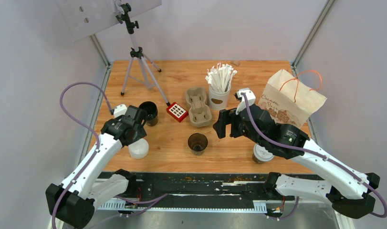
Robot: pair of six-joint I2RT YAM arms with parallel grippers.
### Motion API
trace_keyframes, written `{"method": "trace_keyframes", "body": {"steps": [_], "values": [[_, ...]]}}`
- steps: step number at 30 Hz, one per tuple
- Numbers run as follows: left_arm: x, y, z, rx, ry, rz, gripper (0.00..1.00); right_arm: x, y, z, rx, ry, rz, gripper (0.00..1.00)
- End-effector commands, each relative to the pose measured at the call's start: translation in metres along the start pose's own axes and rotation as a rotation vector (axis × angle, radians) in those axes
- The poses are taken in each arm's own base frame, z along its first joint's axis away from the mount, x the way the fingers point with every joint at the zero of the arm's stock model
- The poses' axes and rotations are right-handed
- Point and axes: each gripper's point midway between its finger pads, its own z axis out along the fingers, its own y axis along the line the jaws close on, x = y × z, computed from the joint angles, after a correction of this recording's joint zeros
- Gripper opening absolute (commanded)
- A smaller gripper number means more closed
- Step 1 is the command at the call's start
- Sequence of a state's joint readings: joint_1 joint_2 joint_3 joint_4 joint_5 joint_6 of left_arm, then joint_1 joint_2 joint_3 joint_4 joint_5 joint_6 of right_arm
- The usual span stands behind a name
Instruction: Pack the takeout coffee
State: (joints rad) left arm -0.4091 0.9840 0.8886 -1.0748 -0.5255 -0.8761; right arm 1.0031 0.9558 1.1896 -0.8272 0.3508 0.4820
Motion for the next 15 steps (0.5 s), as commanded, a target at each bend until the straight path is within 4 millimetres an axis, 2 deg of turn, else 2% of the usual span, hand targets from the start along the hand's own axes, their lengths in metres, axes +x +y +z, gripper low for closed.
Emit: {"method": "trace_keyframes", "body": {"steps": [1,5,9,15], "values": [[0.010,0.018,0.010,-0.078,0.022,-0.136,0.78,-0.007,0.011,0.006,-0.034,-0.026,0.024,0.87],[0.019,0.029,0.019,-0.148,0.049,-0.154,0.69,-0.006,0.012,0.012,-0.027,-0.015,-0.002,0.87],[0.024,0.024,0.029,-0.110,0.045,-0.206,0.58,-0.003,0.014,0.020,-0.025,-0.005,-0.016,0.87],[0.039,0.029,0.039,-0.129,0.064,-0.247,0.42,0.003,0.017,0.028,-0.025,0.035,-0.043,0.87]]}}
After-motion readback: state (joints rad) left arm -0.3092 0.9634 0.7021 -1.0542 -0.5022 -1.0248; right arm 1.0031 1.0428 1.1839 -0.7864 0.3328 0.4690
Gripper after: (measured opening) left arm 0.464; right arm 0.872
